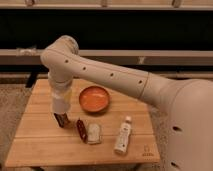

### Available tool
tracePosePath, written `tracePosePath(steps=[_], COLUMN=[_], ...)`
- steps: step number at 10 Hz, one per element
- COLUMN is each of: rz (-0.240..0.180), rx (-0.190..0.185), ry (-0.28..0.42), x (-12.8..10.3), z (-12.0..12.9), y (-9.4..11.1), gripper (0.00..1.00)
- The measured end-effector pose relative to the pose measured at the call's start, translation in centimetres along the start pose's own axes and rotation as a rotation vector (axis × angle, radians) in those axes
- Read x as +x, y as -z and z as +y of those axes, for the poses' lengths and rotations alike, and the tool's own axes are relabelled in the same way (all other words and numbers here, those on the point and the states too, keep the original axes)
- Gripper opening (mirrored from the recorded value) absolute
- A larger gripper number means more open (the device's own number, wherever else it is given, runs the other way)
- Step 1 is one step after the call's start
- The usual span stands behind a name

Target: Place the ceramic cup over the eraser

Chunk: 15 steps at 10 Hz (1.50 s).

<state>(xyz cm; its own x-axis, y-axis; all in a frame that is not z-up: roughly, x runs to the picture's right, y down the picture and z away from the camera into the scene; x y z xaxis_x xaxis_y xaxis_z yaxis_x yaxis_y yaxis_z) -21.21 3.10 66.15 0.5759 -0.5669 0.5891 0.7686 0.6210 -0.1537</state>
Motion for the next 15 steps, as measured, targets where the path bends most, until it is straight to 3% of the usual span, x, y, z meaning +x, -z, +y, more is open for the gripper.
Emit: tracePosePath(steps=[6, 11, 12, 15], rz=[-0.036, -0.025, -0.014, 0.038], rx=[-0.107, -0.139, -0.138, -0.134], ry=[0.040, 0.052, 0.062, 0.080], x=[-1.8, -2.2, -2.3, -2.0], z=[1.2, 0.6, 0.7, 1.6], y=[-4.7, -7.4, -8.2, -12.4], gripper=[0.00, 0.02, 0.07, 0.38])
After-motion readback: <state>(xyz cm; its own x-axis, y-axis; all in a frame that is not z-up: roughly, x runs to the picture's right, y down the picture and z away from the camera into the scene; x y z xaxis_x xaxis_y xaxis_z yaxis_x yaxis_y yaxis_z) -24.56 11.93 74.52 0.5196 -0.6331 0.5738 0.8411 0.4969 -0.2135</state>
